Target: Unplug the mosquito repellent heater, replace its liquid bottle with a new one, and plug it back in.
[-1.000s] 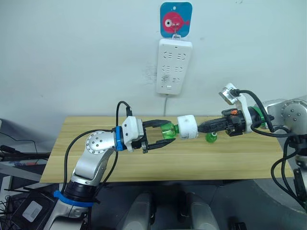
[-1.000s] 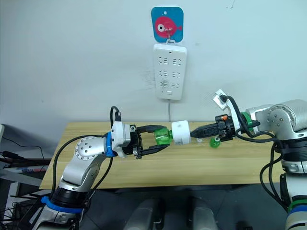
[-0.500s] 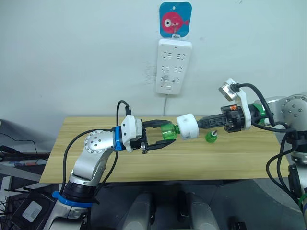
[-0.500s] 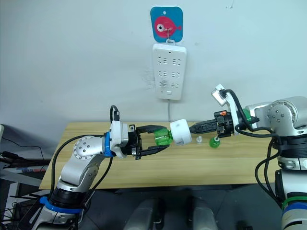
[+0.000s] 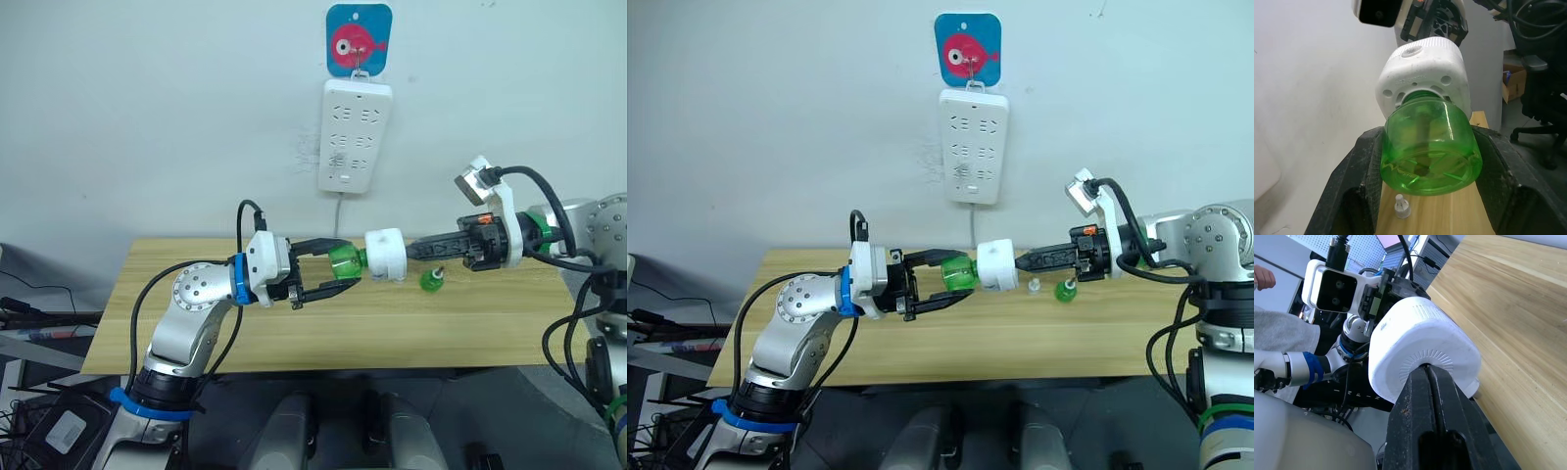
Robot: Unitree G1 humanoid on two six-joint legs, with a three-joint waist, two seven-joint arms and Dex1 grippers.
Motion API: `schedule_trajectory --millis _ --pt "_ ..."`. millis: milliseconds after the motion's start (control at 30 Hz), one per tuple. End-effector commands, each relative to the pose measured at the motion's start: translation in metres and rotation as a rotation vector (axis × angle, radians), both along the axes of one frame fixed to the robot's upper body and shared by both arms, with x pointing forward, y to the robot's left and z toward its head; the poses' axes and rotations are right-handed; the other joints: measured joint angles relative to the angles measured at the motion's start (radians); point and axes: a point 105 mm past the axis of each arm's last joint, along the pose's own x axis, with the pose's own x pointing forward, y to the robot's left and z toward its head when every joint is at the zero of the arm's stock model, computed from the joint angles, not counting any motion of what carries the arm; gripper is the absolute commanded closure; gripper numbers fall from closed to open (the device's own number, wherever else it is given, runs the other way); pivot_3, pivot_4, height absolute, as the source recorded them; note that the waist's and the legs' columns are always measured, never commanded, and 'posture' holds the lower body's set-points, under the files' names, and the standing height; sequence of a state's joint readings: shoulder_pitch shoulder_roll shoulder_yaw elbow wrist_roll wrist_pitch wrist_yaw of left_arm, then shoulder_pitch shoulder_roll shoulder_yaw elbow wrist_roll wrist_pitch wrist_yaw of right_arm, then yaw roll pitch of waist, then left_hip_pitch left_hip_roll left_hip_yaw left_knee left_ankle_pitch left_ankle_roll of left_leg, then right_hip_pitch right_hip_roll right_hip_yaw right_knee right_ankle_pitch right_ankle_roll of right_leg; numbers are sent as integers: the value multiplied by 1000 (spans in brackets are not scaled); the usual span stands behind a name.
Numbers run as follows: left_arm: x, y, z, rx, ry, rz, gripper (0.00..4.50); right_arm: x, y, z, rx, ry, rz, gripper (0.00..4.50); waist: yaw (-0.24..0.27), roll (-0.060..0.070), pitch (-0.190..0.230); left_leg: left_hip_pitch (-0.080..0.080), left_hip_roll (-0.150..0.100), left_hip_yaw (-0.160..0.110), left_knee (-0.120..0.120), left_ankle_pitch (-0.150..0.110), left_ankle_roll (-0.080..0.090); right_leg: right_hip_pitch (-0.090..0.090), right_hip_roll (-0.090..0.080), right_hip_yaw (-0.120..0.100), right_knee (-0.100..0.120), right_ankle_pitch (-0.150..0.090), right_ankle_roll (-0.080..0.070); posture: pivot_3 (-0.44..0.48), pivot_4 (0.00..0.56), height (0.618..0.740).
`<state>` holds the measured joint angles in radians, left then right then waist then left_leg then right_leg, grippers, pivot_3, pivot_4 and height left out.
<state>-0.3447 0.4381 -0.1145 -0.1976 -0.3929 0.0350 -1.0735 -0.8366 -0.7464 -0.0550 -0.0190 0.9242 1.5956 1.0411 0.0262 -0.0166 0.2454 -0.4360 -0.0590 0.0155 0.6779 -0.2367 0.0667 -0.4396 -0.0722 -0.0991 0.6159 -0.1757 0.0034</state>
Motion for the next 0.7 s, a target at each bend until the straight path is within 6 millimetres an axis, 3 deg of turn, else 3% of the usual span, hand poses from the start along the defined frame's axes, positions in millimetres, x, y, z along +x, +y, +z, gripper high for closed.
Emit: schedule_trajectory --millis 33,433,633,700 --pt "-7 -6 12 -29 -50 -25 2232 -6 8 2 -4 -24 61 4446 0 0 0 0 0 0 0 0 0 0 0 0 0 0 0 23 214 740" --pt "-11 -5 13 -20 -47 -46 2232 29 -8 -14 -61 -78 -63 4446 0 0 0 0 0 0 0 0 0 0 0 0 0 -2 3 31 205 740" --pt "-11 -6 15 -27 -46 -47 2232 44 12 -31 -42 -106 -110 4446 0 0 0 0 0 0 0 0 0 0 0 0 0 -2 3 35 205 740" --pt "-10 -6 16 -29 -48 -42 2232 34 23 -35 -15 -75 -73 4446 0 0 0 0 0 0 0 0 0 0 0 0 1 -1 3 36 206 740"
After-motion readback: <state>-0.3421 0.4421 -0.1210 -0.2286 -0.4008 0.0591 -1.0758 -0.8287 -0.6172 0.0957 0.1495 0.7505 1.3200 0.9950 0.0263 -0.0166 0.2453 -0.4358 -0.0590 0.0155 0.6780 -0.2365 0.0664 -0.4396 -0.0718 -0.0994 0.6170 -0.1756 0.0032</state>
